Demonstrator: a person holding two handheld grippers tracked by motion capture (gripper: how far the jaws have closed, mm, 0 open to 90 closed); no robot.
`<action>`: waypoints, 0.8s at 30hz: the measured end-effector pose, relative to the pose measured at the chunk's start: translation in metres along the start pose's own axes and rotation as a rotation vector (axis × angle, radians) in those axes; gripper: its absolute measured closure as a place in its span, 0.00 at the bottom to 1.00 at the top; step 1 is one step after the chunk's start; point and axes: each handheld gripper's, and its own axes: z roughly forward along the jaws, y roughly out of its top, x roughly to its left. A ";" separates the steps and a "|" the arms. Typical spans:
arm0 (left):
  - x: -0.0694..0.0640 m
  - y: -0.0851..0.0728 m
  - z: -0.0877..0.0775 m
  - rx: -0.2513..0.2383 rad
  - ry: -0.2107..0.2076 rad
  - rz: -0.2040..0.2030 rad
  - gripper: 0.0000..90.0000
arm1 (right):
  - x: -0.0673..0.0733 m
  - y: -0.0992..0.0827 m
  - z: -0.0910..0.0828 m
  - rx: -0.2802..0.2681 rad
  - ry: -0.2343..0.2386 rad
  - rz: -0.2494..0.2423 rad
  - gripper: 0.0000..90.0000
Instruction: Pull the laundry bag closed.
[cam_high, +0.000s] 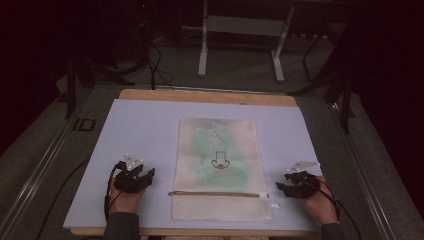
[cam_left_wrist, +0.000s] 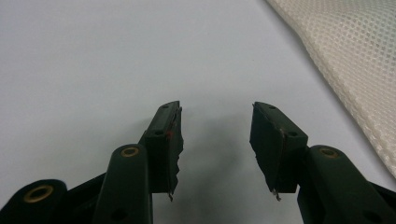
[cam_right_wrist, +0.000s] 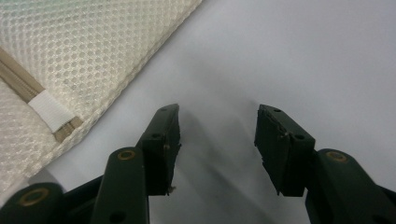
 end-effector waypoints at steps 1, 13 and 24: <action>0.000 0.000 0.000 0.000 0.000 0.000 0.59 | 0.000 0.000 0.000 0.000 0.000 0.000 0.55; 0.000 0.000 -0.001 0.000 0.002 0.005 0.59 | 0.003 0.001 -0.003 0.015 0.020 -0.030 0.56; 0.001 -0.002 -0.001 0.009 0.000 -0.009 0.59 | 0.010 0.009 -0.006 0.043 0.039 -0.082 0.58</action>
